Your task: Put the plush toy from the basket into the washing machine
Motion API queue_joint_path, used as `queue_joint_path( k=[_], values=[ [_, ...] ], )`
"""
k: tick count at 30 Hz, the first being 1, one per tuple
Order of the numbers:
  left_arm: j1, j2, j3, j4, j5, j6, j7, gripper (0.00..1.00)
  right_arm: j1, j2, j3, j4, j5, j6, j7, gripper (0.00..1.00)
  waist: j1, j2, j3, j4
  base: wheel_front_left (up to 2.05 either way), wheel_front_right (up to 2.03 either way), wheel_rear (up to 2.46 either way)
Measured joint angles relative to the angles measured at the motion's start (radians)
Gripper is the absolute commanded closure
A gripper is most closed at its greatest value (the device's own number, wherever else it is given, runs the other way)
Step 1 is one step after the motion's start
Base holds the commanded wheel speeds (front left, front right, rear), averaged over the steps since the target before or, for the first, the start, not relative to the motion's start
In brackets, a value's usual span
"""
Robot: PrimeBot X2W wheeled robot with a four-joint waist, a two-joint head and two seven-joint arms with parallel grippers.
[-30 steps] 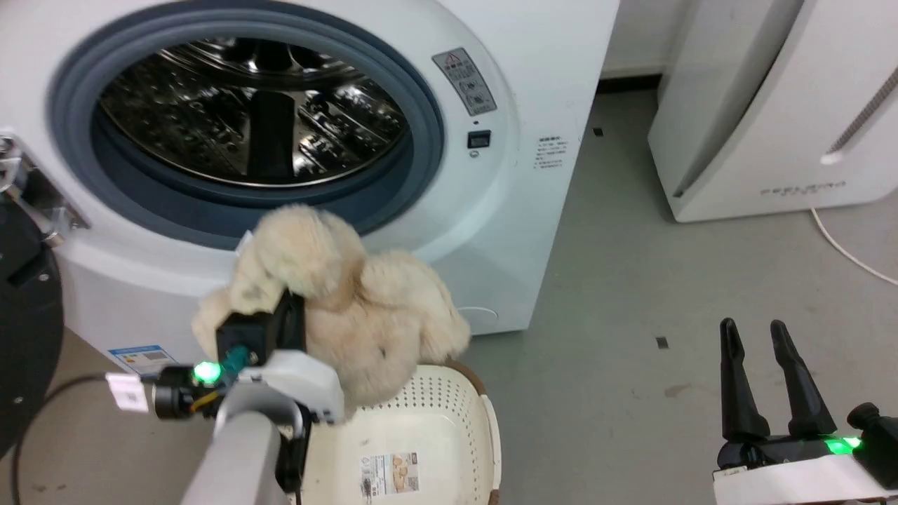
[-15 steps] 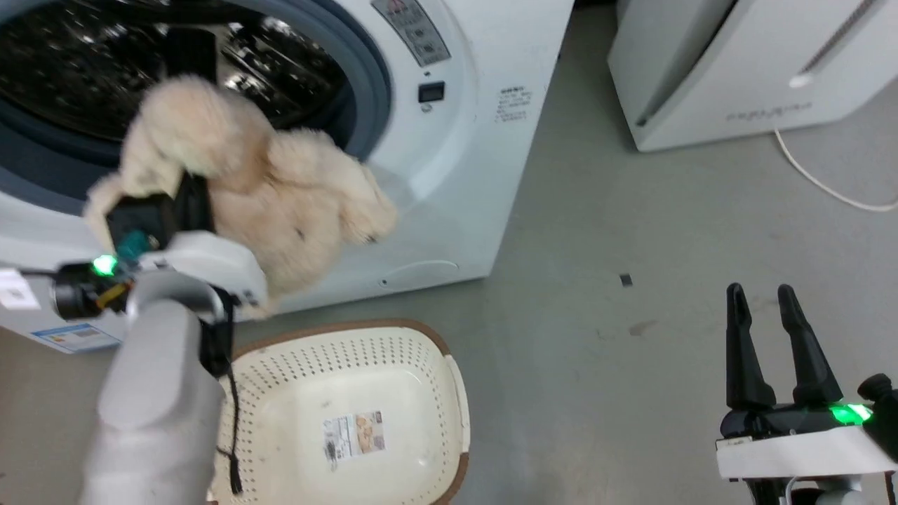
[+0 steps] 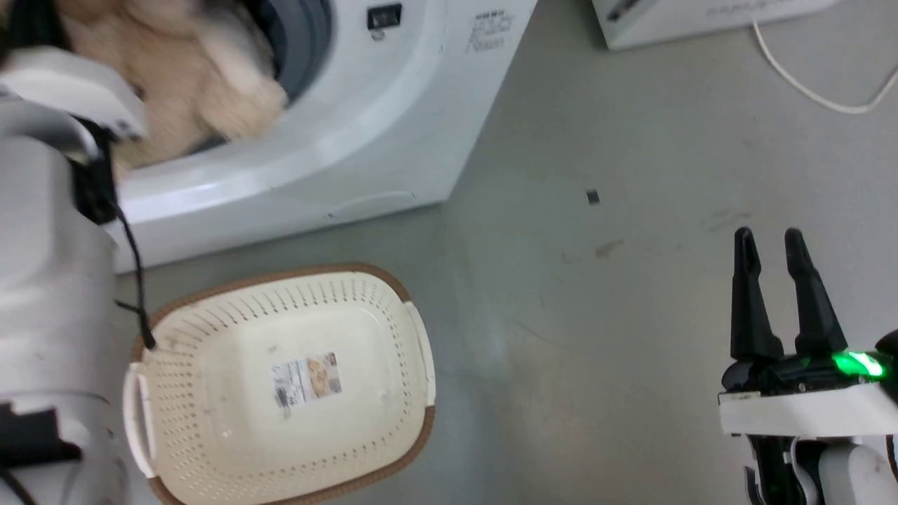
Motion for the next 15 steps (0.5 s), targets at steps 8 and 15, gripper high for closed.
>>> queue_joint_path(
  k=[8, 15],
  values=[
    [-0.198, 0.084, 0.028, 0.059, -0.003, 0.005, 0.000, 1.00, -0.046, 0.000, -0.001, -0.011, 0.031, 0.000, 0.000, 0.00, 0.0000, 0.0000, 0.127, -0.051, 0.00, 0.00, 0.00],
    [-0.321, 0.111, 0.039, 0.088, -0.003, 0.017, 0.000, 1.00, -0.057, 0.000, 0.000, -0.019, 0.035, 0.000, 0.000, 0.00, 0.0001, 0.0000, 0.208, -0.079, 0.00, 0.00, 0.00]
  ],
)
